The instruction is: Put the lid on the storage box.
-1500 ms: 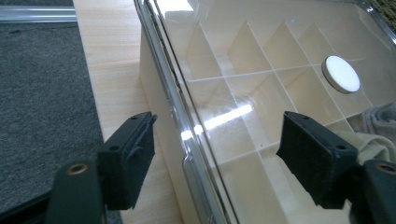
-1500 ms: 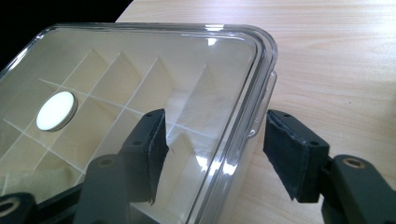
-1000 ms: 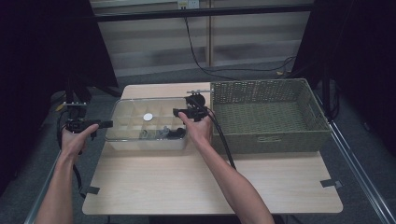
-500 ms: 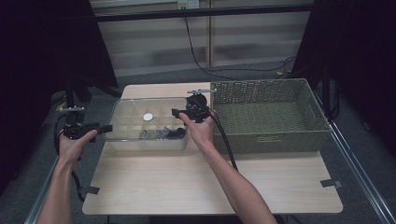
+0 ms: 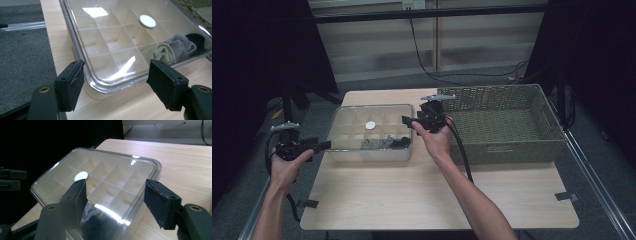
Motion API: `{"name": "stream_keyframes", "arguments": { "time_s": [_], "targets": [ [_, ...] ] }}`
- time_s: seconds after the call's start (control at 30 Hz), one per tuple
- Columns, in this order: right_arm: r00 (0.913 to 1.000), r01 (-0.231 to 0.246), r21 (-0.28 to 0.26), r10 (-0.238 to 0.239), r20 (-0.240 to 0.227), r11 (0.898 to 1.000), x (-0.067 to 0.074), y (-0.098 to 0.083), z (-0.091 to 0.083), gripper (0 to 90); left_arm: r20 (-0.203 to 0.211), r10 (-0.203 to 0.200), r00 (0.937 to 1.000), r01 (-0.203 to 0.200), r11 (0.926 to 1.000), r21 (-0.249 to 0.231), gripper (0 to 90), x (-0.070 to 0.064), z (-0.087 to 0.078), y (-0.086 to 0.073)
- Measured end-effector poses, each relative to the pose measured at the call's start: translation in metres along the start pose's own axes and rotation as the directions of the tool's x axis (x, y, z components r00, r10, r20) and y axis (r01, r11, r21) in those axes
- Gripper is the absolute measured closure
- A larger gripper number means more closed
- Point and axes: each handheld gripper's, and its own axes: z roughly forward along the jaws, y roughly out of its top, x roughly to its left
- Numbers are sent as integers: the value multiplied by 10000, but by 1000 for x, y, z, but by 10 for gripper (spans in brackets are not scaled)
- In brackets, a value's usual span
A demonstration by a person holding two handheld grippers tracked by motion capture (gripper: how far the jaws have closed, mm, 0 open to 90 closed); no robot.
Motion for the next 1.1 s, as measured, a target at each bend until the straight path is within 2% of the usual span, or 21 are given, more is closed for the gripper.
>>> {"name": "stream_keyframes", "arguments": {
  "time_s": [0.2, 0.27, 0.43, 0.5, 0.57, 0.73, 0.87, 0.97, 1.1],
  "targets": [
    [9993, 325, -31, -325, 164, 9995, -13, -7, -20, 358, 97, 252, 9996, -252, 9997, -6, 290, -18, 1, -7],
    [9988, 419, -39, -418, 252, 9991, -17, -10, -26, 351, -41, 442, 9990, -441, 9990, 78, 289, -24, 3, -9],
    [9976, 676, -130, -674, 164, 9976, -25, -18, -42, 344, -26, 517, 9987, -517, 9986, 91, 270, -43, 8, -18],
    [9971, 758, -64, -757, 125, 9971, -27, -21, -47, 339, 338, 390, 9987, -391, 9992, 32, 267, -47, 7, -20],
    [9965, 820, -75, -819, 144, 9966, -29, -24, -54, 334, 70, 601, 9982, -600, 9982, -11, 265, -57, 7, -22],
    [9941, 1079, -74, -1078, 122, 9941, -32, -29, -68, 310, 90, 985, 9951, -983, 9951, -132, 227, -72, 6, -28],
    [9942, 1074, -145, -1073, 86, 9941, -37, -33, -83, 283, 178, 1265, 9918, -1261, 9918, -214, 190, -84, 8, -36],
    [9941, 1076, -127, -1075, 127, 9941, -40, -36, -91, 270, 414, 1150, 9925, -1140, 9932, -243, 169, -89, 8, -40],
    [9944, 1056, -125, -1054, 122, 9943, -43, -43, -105, 262, 353, 1396, 9896, -1391, 9902, -144, 174, -100, 7, -47]
  ]
}}
